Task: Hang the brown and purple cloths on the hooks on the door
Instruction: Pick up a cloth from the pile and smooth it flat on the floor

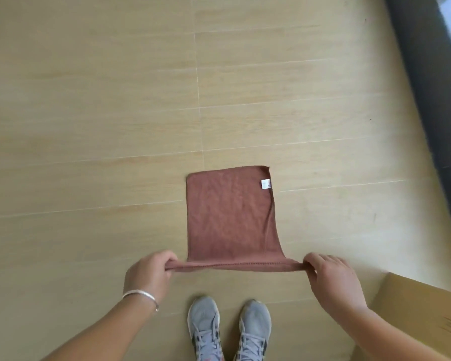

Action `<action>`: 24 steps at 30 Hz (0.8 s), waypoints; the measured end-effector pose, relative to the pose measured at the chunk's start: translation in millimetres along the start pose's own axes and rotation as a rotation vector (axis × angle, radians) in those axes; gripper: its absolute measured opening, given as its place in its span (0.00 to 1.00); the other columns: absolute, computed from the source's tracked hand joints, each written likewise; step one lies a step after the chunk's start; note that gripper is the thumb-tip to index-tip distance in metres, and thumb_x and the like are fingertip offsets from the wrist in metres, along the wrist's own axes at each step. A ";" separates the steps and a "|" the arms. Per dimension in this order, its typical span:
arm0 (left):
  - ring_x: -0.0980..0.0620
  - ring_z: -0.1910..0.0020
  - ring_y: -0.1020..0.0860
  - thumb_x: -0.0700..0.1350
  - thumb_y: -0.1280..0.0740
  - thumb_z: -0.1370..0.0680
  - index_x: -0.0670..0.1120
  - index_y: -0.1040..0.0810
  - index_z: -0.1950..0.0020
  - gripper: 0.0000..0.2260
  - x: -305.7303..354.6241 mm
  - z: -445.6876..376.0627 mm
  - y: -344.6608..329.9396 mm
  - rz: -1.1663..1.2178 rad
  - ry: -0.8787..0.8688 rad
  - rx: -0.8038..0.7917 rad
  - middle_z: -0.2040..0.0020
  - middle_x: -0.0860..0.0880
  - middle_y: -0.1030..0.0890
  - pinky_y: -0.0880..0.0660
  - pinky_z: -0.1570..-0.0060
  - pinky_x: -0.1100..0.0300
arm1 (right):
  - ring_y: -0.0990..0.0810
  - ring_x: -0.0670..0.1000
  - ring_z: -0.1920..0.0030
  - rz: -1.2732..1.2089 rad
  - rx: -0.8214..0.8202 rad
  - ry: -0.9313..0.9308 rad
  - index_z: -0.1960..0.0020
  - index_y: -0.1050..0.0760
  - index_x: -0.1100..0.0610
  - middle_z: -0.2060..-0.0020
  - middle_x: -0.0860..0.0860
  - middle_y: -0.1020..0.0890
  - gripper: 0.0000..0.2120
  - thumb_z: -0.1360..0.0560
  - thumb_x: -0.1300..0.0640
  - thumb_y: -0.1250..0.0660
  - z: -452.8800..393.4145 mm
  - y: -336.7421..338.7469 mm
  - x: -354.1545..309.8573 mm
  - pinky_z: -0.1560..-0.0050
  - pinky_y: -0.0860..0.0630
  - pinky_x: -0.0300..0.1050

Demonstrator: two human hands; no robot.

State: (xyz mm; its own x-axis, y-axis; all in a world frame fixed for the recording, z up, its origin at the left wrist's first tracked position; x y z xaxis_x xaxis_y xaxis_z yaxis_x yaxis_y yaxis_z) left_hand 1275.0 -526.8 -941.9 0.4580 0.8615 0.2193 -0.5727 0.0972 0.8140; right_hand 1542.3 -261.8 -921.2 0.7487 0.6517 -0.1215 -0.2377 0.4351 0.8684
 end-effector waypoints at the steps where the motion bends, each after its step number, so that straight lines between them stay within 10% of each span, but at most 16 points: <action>1: 0.54 0.63 0.22 0.45 0.30 0.28 0.60 0.23 0.61 0.09 -8.5 -19.4 -11.2 0.075 0.043 0.008 0.62 0.60 0.19 0.30 0.67 0.61 | 0.21 0.57 0.61 -0.025 0.012 -0.013 0.58 0.22 0.53 0.66 0.49 0.19 0.04 0.28 0.61 0.30 -18.9 -8.0 -0.1 0.61 0.34 0.46; 10: 0.46 0.52 0.19 0.44 0.32 0.24 0.52 0.21 0.52 0.04 -47.7 -258.4 -85.4 0.429 0.092 0.210 0.52 0.49 0.16 0.24 0.50 0.54 | 0.21 0.58 0.53 -0.295 0.280 -0.131 0.43 0.26 0.50 0.55 0.51 0.16 0.11 0.25 0.56 0.36 -258.5 -74.2 -4.2 0.59 0.30 0.46; 14: 0.41 0.37 0.27 0.45 0.35 0.23 0.47 0.33 0.29 0.23 -41.2 -339.4 -120.8 0.231 0.088 0.242 0.34 0.43 0.26 0.29 0.41 0.51 | 0.28 0.57 0.37 -0.155 0.320 -0.092 0.31 0.34 0.51 0.36 0.54 0.25 0.23 0.25 0.59 0.39 -350.1 -114.3 -14.8 0.38 0.31 0.51; 19: 0.45 0.26 0.38 0.58 0.40 0.25 0.51 0.39 0.24 0.30 21.2 -283.5 -205.9 -0.202 -0.511 0.364 0.25 0.44 0.37 0.43 0.29 0.43 | 0.38 0.56 0.26 0.281 0.184 0.510 0.27 0.35 0.51 0.26 0.54 0.35 0.28 0.26 0.52 0.35 -326.1 -197.6 -57.4 0.26 0.41 0.56; 24: 0.45 0.24 0.44 0.67 0.44 0.26 0.56 0.42 0.23 0.33 9.2 -227.0 -280.4 -0.350 -0.596 0.137 0.23 0.44 0.42 0.46 0.30 0.37 | 0.36 0.59 0.27 0.518 -0.051 0.735 0.26 0.35 0.50 0.26 0.57 0.35 0.35 0.27 0.34 0.40 -254.9 -265.6 -40.9 0.32 0.33 0.63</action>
State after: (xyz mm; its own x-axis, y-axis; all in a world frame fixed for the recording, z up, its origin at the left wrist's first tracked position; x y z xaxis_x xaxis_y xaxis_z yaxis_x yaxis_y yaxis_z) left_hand 1285.4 -433.0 -1290.2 0.9164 0.3678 0.1579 -0.2511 0.2211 0.9424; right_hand 1417.1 -245.7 -1269.4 -0.0406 0.9991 -0.0128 -0.4761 -0.0081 0.8794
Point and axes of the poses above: each hand's wrist, its own z-axis away from the middle knuckle, its own y-axis out of the back of the hand, x = y × z, the point moved 8 cm from there along -z, towards the middle knuckle
